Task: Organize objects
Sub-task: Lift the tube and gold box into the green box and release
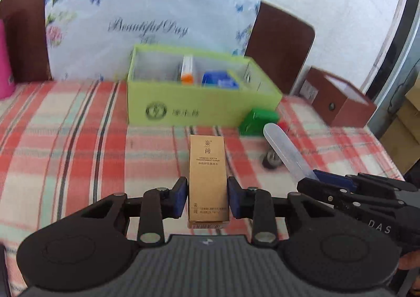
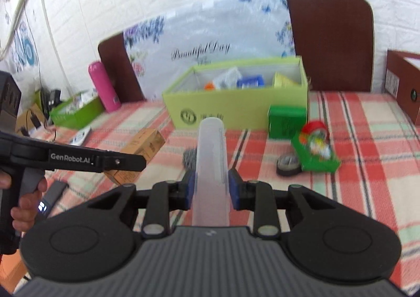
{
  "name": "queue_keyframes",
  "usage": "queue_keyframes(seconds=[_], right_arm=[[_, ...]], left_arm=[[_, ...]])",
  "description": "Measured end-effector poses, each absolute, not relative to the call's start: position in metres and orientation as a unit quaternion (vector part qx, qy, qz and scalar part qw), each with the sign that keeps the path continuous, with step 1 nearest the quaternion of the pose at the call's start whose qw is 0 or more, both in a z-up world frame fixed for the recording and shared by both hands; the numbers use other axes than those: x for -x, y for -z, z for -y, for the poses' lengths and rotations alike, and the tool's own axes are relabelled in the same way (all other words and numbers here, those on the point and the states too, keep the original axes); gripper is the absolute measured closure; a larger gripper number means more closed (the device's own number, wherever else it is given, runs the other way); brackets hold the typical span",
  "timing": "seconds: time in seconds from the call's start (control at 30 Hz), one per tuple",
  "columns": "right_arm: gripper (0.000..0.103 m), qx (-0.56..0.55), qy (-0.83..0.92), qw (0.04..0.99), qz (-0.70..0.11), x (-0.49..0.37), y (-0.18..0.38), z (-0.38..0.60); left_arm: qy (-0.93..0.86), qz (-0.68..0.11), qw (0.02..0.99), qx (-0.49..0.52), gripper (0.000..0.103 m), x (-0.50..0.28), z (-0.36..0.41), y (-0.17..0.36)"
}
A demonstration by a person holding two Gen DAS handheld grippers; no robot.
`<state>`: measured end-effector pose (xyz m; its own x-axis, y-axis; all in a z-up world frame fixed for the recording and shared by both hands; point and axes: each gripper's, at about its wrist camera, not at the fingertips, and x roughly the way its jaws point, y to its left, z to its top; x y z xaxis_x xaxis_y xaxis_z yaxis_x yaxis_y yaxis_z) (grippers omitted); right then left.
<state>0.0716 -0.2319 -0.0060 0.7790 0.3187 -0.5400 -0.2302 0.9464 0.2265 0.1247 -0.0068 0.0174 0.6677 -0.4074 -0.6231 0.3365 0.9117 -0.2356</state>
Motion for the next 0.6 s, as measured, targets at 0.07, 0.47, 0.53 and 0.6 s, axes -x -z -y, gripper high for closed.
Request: queue_keyframes(seconds=[0.07,0.47,0.53,0.6], right_arm=[[0.077,-0.074,-0.141,0.946,-0.284,-0.083,-0.007,0.237],[0.077,-0.065,-0.098,0.961,-0.251,-0.17,-0.038,0.258],[0.077,-0.066,-0.086,0.962,-0.25,-0.188,-0.034,0.262],[0.077,-0.068,-0.075,0.963,-0.251,-0.206,-0.03,0.267]], left_arm=[[0.207,-0.336,0.918,0.049,0.069,-0.136,0.01,-0.033],[0.151,-0.335,0.928,0.063,0.069,-0.263,0.019,-0.069],[0.148,-0.343,0.925,0.072,0.069,-0.281,0.022,-0.064],[0.147,-0.346,0.924,0.071,0.069,-0.297,0.027,-0.06]])
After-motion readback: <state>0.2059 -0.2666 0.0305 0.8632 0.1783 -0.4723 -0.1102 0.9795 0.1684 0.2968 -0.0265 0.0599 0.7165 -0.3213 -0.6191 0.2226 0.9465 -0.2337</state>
